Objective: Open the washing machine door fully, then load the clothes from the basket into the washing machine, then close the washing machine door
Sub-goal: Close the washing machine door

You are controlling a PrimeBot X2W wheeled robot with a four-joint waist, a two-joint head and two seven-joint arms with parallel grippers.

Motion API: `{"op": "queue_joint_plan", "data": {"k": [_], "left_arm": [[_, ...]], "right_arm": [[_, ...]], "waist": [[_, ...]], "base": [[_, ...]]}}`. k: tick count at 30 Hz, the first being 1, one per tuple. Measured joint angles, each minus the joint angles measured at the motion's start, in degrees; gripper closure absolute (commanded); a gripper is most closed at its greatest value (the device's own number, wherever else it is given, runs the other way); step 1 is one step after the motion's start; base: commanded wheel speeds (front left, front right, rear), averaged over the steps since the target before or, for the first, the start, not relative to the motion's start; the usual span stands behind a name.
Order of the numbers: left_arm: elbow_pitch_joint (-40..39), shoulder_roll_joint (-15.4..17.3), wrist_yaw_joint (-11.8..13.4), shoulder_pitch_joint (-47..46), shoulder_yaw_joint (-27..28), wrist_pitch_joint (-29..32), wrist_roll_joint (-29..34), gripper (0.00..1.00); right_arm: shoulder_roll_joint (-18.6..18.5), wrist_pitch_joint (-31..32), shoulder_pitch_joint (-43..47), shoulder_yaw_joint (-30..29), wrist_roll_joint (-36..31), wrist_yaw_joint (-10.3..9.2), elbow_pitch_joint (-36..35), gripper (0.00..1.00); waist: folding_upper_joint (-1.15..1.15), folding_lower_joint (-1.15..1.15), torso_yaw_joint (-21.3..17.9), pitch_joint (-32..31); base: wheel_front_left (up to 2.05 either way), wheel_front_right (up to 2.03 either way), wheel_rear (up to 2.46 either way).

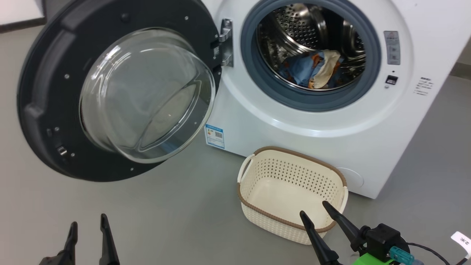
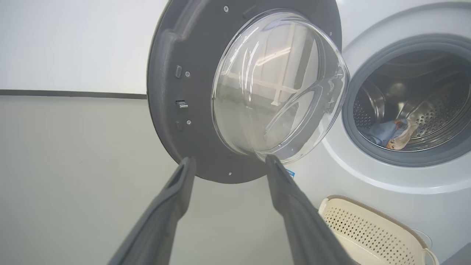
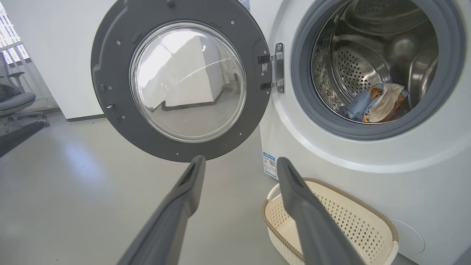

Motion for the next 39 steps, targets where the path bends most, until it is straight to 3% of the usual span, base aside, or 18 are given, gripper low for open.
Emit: {"op": "queue_joint_plan", "data": {"k": [11,12,13,14,20,29,34,39], "left_arm": [[-1.6,0.0,0.9,0.9,0.3,0.0,-0.5,0.00],[-1.7,0.0,0.9,0.9,0.3,0.0,-0.5,0.18],[-1.6,0.0,0.9,0.9,0.3,0.0,-0.8,0.93],[-1.5,0.0,0.9,0.9,0.4,0.0,-1.2,1.00],[-1.4,-0.1,0.5,0.9,5.8,0.0,-7.1,1.00],[-1.7,1.0,-2.9,-1.1,24.7,0.0,-18.6,1.00],[2.4,9.5,-2.6,-6.8,32.5,4.0,-24.8,1.00],[9.1,18.6,-0.4,-14.9,35.9,9.7,-27.3,1.00]], "right_arm": [[-1.3,0.0,-2.0,1.8,0.5,0.00,1.1,0.00],[-1.3,0.0,-2.2,1.8,0.5,0.00,1.1,0.00],[-1.3,0.0,-2.2,1.8,0.5,0.00,1.1,0.00],[-1.3,0.0,-2.2,1.9,0.6,0.00,1.1,0.00],[-1.2,0.0,-2.1,1.4,1.0,0.00,1.1,0.00],[-0.5,0.0,-0.4,-0.4,0.9,0.00,0.8,0.00],[0.4,0.0,0.2,-1.9,0.6,0.00,0.2,0.00],[0.9,0.0,1.1,-3.3,0.4,0.00,-0.5,0.00]], "waist": [[0.00,0.00,1.8,1.8],[0.00,0.00,1.8,1.8],[0.00,0.00,1.8,1.8],[0.00,0.00,1.8,1.7],[0.00,0.00,1.6,1.4],[0.00,0.00,1.4,1.1],[0.00,0.00,1.4,1.3],[0.00,0.00,1.3,1.7]], "base": [[0.00,0.00,0.00],[0.00,0.00,0.00],[0.00,0.00,0.00],[0.00,0.00,0.00],[0.00,0.00,0.00],[0.00,0.00,0.00],[0.00,0.00,0.00],[0.00,0.00,0.00]]}}
